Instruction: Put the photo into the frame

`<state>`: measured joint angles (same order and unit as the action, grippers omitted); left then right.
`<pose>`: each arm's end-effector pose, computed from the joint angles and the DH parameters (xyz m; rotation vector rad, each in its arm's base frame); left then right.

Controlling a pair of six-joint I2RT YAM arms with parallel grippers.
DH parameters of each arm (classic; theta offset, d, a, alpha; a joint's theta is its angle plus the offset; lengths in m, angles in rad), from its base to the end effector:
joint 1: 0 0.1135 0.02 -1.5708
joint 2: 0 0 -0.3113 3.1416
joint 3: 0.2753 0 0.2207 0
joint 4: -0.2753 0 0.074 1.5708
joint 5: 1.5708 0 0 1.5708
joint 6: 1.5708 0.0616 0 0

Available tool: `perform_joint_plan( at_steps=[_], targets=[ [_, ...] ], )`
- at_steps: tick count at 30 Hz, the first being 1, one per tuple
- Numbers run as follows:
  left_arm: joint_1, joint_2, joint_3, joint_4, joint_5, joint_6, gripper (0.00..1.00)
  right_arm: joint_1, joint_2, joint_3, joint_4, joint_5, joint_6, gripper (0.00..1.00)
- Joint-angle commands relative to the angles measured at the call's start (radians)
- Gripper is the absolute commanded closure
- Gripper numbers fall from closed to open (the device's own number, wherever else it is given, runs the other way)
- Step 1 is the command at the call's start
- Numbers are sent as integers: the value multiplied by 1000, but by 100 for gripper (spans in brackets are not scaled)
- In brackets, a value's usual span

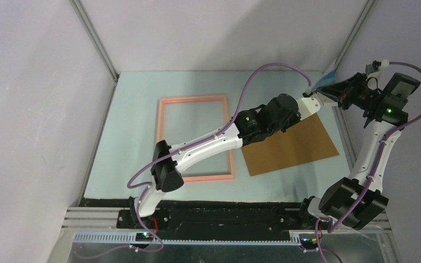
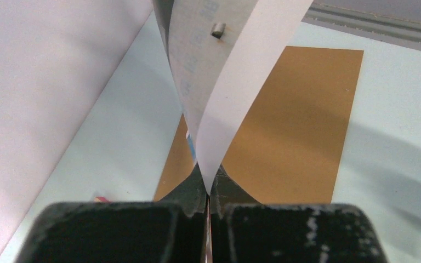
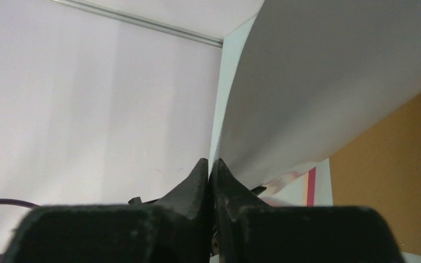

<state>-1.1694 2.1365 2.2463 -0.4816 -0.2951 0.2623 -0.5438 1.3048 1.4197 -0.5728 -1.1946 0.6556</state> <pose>0.2178 -0.4673 0.4109 1.1181 1.5841 -0.3199 0.2256 -0.0694 0.4551 0.3805 1.8822 1.2625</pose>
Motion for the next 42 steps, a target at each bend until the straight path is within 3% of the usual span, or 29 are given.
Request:
perform_joint_plan(
  at_steps=[1,3,6,10,12,25,34,42],
  targets=[
    [8,-45,35,46,40,-30,100,-12,-45,5,28,-56,12,82],
    [10,-71,30,33,49,-50,100,-21,-54,12,30,-53,12,64],
    [21,-122,27,7,70,-93,100,-41,-64,30,28,-51,8,29],
    [53,-191,12,-36,131,-167,100,-75,-77,57,31,-61,13,6],
    [74,-227,1,-57,169,-210,100,-99,-86,65,54,-84,31,1],
    [302,-475,-179,-97,464,-501,100,-236,-161,27,189,-166,129,1],
    [549,-713,-531,-58,681,-659,100,-244,-121,1,130,-120,45,1],
    [843,-760,-838,-56,872,-693,100,-189,-98,-5,32,-44,-64,1]
  ],
)
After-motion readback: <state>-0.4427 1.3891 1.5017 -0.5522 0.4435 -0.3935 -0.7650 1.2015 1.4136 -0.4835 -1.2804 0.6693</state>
